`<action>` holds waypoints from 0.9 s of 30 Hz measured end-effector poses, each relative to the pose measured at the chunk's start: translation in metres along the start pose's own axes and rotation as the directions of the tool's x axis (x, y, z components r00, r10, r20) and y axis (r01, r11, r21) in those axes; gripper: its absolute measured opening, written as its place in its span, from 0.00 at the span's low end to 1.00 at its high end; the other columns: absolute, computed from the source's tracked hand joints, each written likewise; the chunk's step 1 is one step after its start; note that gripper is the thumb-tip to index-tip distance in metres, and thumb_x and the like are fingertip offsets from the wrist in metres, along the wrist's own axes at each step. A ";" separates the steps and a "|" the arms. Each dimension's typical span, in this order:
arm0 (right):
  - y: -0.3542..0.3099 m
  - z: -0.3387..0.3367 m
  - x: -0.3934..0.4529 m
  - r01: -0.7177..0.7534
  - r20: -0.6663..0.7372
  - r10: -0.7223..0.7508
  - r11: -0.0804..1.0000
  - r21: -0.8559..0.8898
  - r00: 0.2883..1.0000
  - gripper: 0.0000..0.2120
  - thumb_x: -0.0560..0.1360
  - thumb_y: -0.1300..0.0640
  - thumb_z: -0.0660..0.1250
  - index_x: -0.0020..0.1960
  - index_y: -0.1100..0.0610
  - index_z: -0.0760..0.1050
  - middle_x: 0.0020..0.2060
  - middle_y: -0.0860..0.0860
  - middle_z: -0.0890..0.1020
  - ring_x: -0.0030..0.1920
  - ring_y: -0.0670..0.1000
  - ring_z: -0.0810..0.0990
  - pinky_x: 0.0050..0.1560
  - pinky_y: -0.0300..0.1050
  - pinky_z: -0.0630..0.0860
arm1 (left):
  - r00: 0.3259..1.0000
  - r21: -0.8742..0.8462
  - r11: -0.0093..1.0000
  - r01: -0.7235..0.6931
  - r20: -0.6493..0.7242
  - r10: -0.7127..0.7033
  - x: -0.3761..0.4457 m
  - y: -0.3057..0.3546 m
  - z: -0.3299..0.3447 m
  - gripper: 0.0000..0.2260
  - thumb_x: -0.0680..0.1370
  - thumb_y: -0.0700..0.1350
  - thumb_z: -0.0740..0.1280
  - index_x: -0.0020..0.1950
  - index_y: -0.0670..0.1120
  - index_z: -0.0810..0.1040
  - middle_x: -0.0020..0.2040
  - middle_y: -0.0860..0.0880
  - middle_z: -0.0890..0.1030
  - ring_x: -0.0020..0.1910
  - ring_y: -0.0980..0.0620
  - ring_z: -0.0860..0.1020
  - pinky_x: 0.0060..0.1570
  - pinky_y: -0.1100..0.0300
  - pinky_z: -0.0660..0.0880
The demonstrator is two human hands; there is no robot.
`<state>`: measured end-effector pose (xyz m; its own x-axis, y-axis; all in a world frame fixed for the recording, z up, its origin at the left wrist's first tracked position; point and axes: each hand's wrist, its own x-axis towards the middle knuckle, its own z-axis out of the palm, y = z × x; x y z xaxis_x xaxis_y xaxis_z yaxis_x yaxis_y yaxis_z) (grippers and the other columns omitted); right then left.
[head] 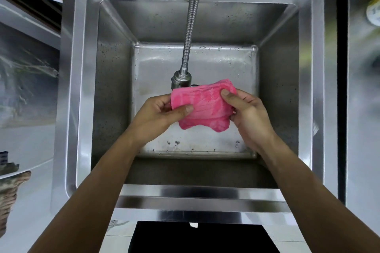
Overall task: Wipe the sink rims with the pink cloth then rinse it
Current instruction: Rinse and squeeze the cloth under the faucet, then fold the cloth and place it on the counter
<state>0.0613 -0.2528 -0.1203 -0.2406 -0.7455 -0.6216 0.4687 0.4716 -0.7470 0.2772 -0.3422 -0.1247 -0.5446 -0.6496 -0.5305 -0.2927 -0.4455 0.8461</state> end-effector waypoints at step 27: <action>-0.089 -0.018 -0.152 0.453 -0.110 -0.729 0.528 -0.718 0.676 0.13 0.75 0.66 0.75 0.57 0.55 0.86 0.52 0.48 0.87 0.51 0.45 0.85 0.54 0.37 0.81 | 0.876 0.250 0.848 -0.468 0.255 0.409 -0.037 0.147 0.060 0.13 0.80 0.39 0.73 0.53 0.58 0.87 0.47 0.58 0.88 0.43 0.61 0.86 0.41 0.66 0.83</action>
<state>0.0409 -0.1731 0.0364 -0.5974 -0.7958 0.0986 -0.4720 0.2495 -0.8456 0.2066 -0.3469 0.0226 -0.7973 -0.5942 -0.1058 -0.1896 0.0801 0.9786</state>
